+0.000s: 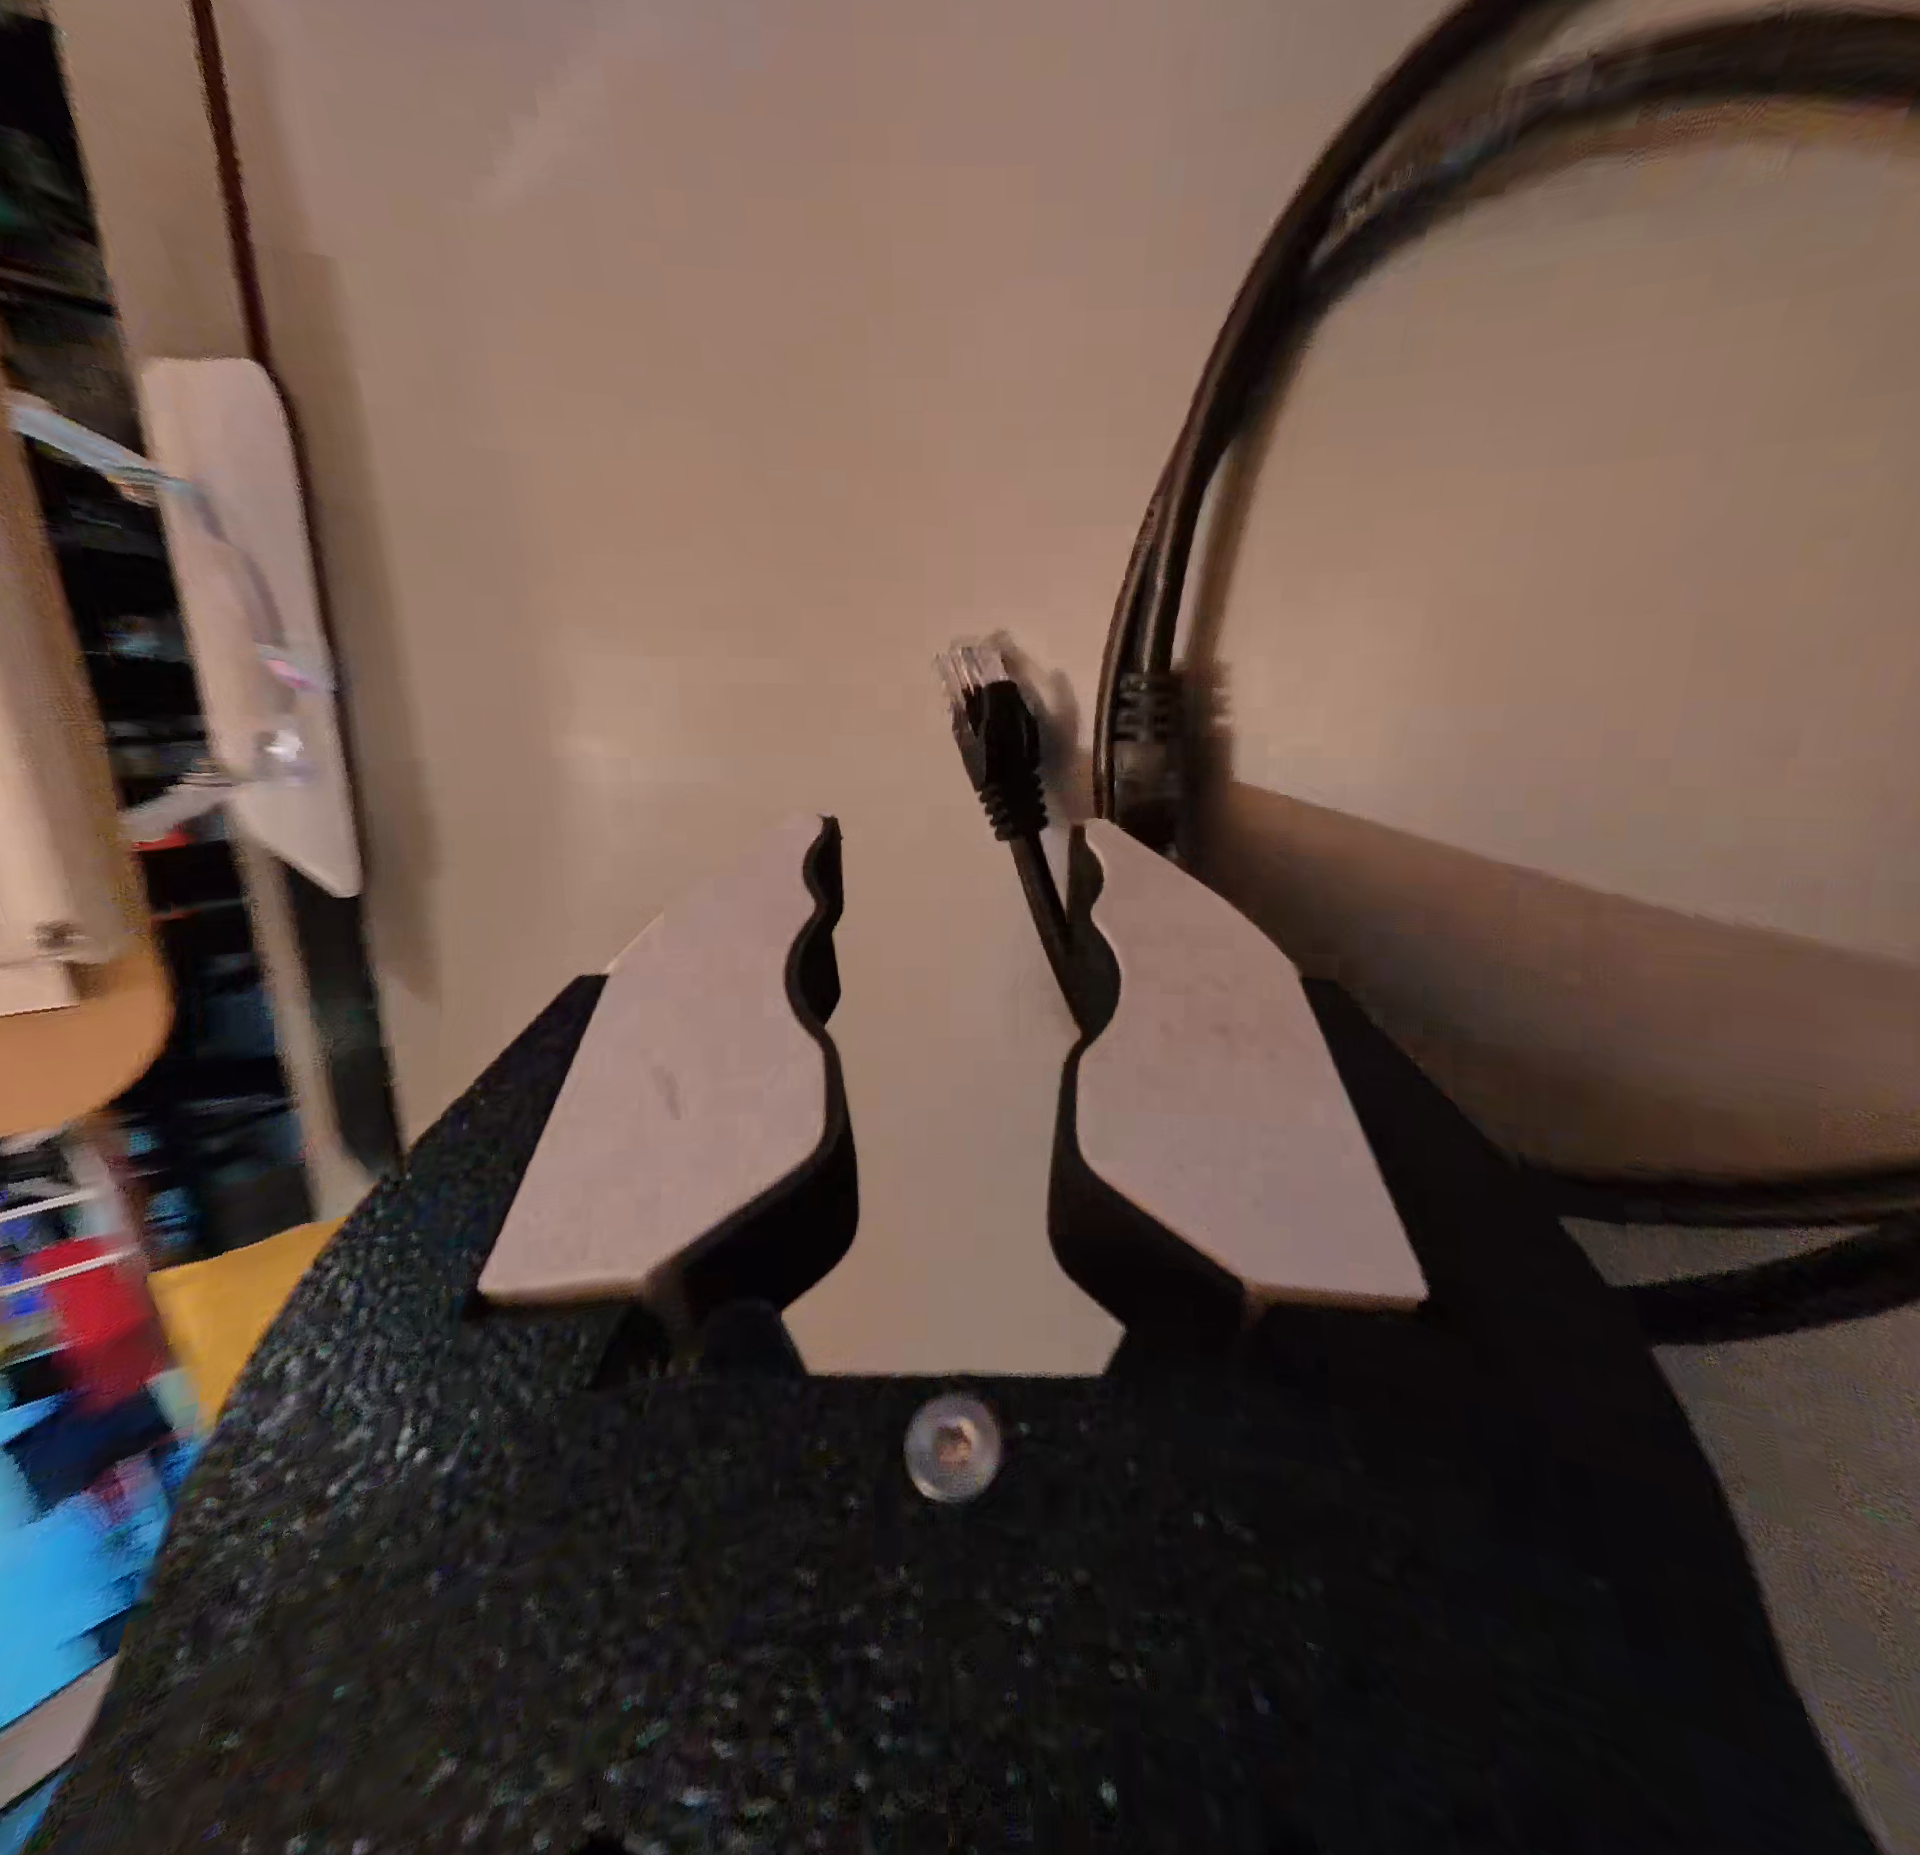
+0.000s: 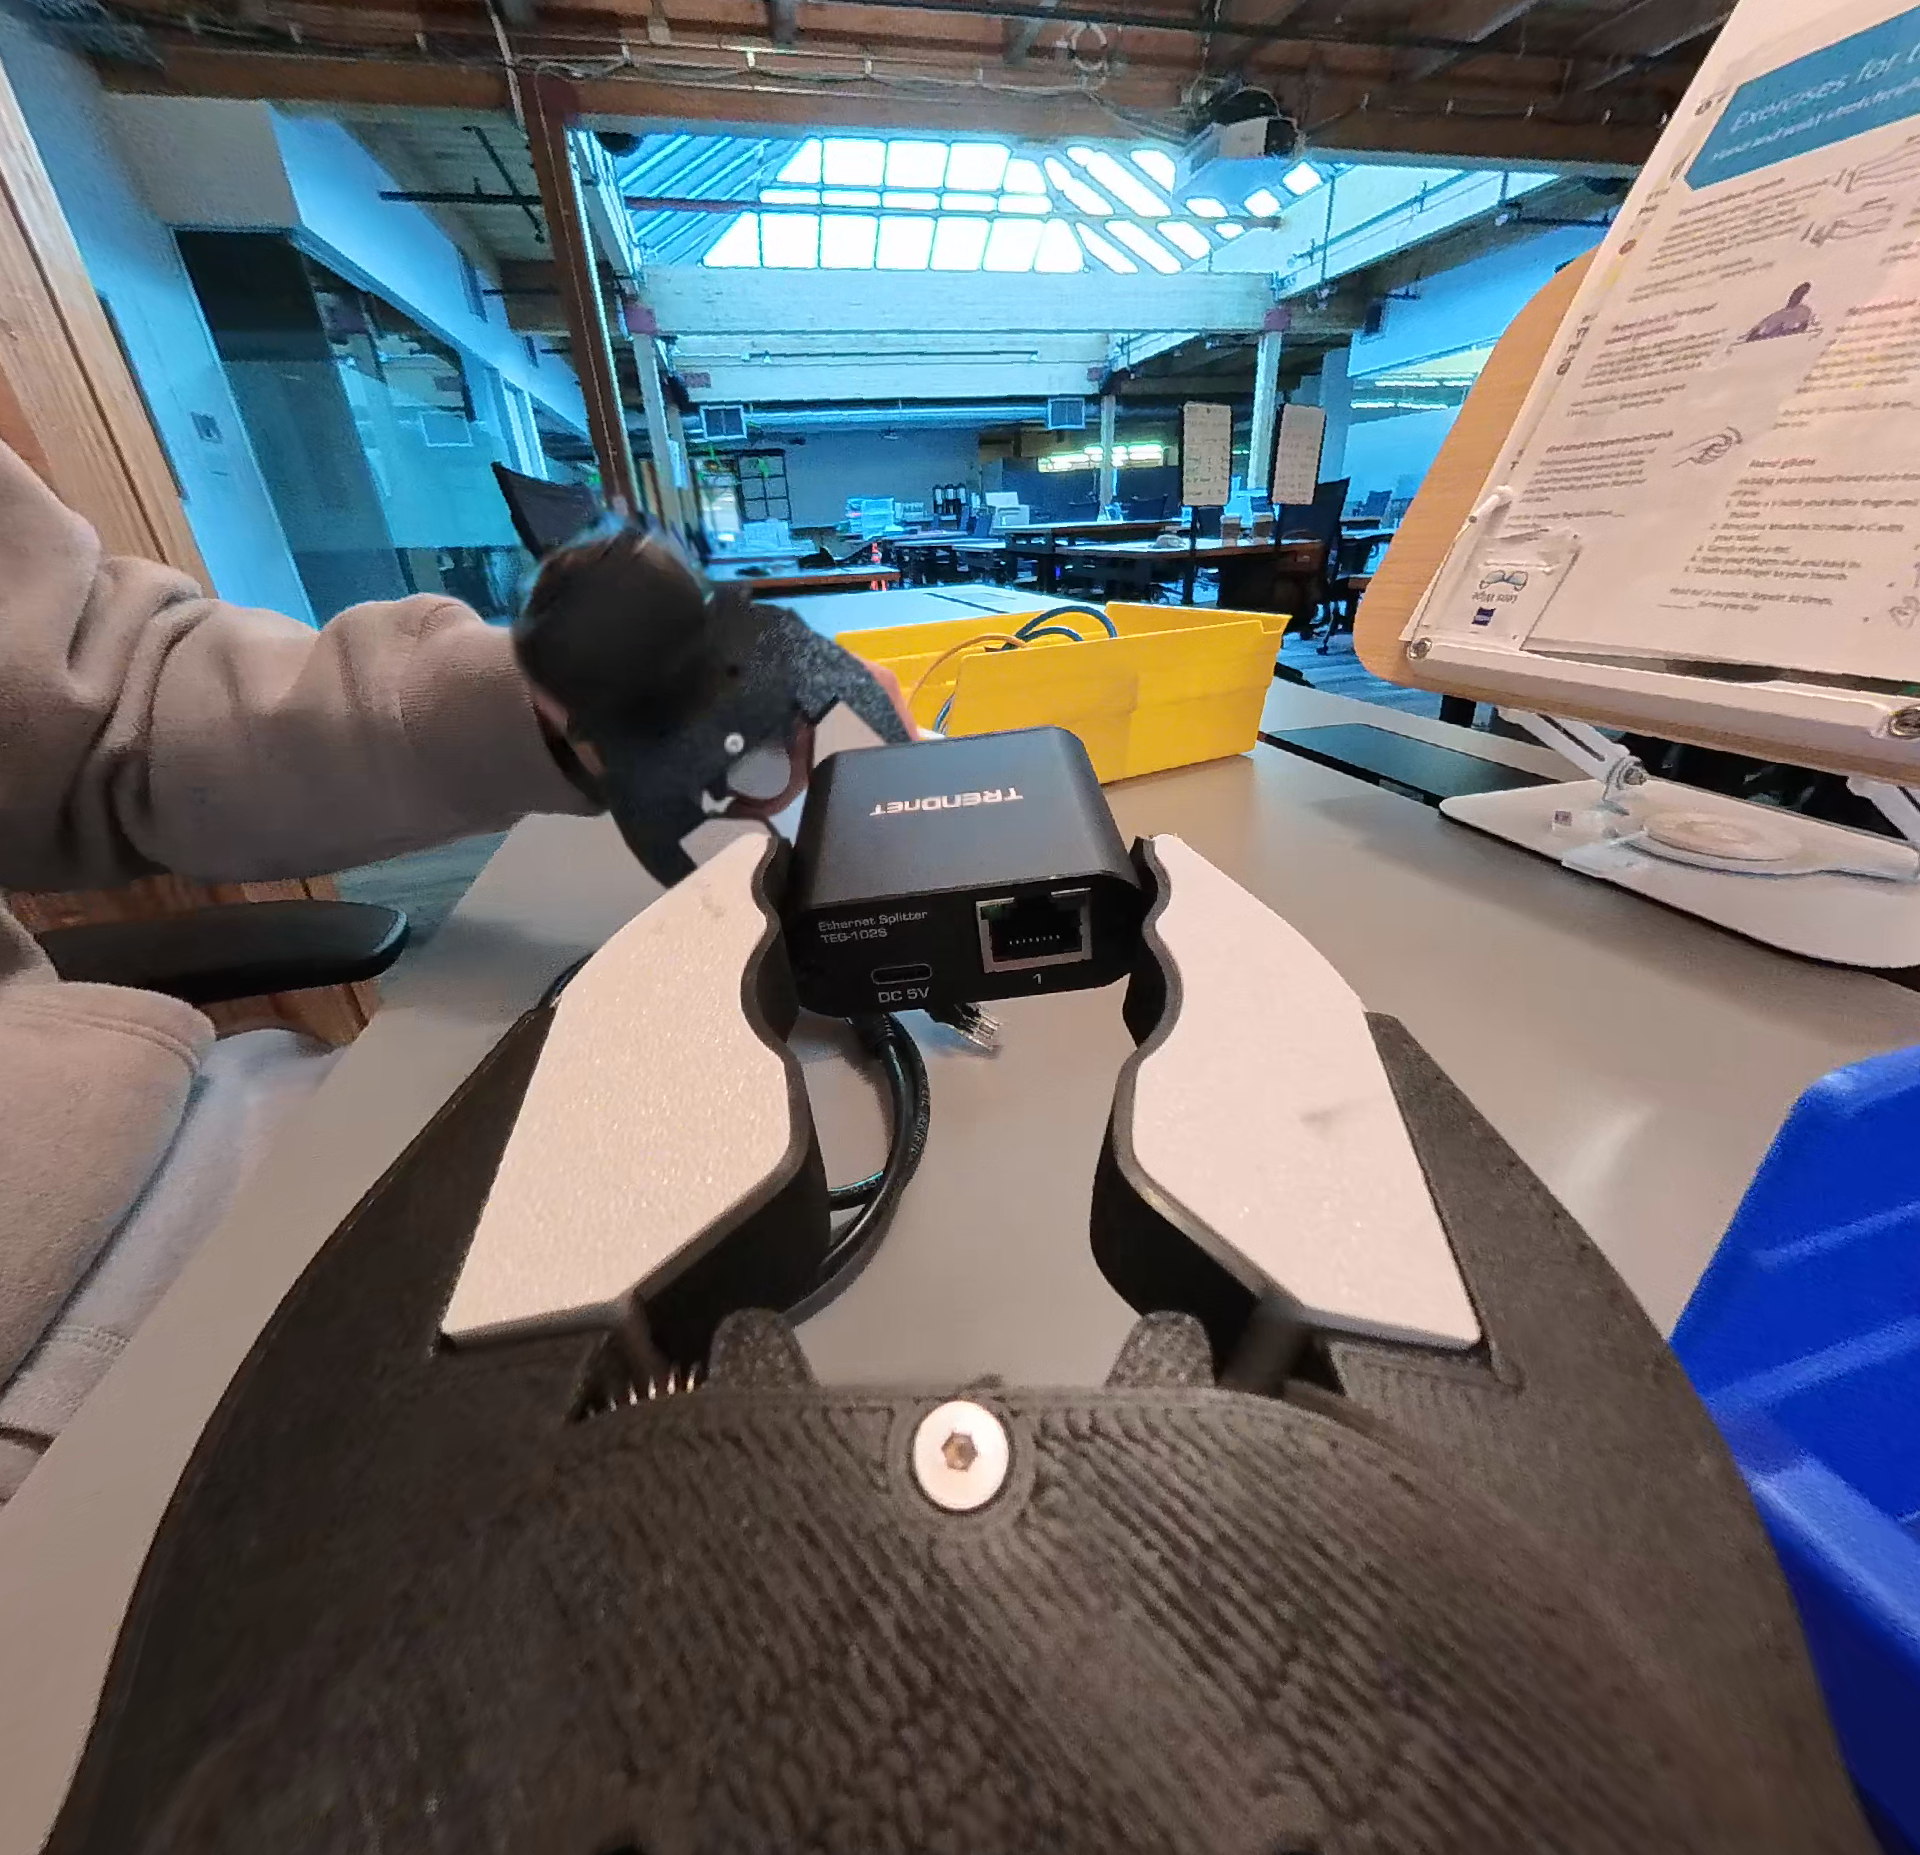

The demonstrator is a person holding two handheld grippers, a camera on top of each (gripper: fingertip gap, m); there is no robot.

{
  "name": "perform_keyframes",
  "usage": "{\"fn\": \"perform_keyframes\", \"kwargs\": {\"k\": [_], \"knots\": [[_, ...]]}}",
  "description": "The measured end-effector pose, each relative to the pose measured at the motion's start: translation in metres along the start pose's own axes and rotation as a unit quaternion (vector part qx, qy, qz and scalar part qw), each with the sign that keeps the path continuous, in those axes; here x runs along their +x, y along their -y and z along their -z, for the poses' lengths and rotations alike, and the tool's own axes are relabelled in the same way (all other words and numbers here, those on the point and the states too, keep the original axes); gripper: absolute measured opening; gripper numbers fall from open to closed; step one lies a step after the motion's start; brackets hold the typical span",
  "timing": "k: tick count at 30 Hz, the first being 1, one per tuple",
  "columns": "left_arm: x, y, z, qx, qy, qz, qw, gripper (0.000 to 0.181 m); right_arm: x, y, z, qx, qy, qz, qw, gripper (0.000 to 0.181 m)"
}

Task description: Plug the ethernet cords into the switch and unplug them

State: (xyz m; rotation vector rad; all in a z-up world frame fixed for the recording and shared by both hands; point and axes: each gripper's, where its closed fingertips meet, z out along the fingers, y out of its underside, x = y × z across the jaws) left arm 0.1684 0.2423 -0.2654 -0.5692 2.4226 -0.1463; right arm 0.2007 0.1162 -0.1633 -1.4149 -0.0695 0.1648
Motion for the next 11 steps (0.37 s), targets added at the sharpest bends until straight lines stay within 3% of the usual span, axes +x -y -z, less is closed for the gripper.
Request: {"fn": "perform_keyframes", "kwargs": {"k": [1, 3, 6, 11], "knots": [[0.000, -0.004, 0.000, -0.013, 0.017, -0.021, 1.000, 0.038, 0.000, 0.000, 0.000, 0.002, 0.000, -0.001, 1.000, 0.062], [-0.003, -0.013, 0.001, -0.048, 0.051, -0.054, 0.996, 0.039, 0.000, 0.001, 0.001, 0.004, 0.001, -0.001, 1.000, 0.062], [0.003, -0.020, 0.001, -0.059, 0.042, -0.073, 0.995, 0.040, -0.001, 0.002, 0.001, 0.007, 0.005, 0.000, 1.000, 0.062], [0.010, -0.027, 0.001, -0.051, -0.038, 0.018, 0.998, 0.040, -0.002, 0.002, 0.002, 0.008, 0.009, 0.001, 1.000, 0.062]]}}
